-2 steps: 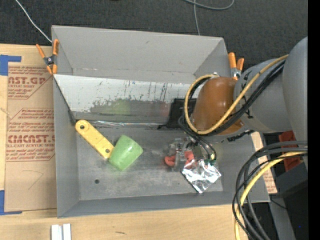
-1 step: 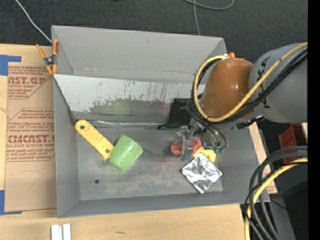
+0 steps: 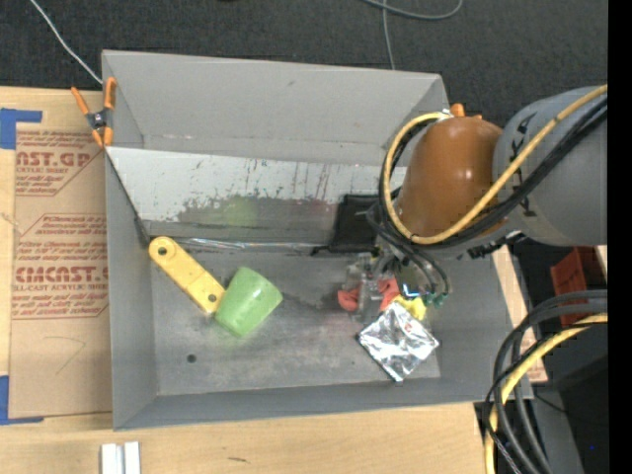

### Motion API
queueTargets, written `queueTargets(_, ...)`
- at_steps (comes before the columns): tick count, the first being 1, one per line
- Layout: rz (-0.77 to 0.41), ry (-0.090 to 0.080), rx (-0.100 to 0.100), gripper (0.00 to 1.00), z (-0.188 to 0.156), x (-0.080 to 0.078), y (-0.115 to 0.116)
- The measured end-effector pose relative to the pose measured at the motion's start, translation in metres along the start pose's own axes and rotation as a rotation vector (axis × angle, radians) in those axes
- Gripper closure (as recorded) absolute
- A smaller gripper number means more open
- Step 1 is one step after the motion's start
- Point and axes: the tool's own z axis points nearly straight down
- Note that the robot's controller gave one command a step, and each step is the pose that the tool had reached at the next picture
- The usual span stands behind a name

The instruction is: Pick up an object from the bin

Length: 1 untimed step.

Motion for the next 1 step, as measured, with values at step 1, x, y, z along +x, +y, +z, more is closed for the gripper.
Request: queueTargets(1, -0.037, -0.008, 0.001, 1.00, -0.1042, -0.0126, 0.0015)
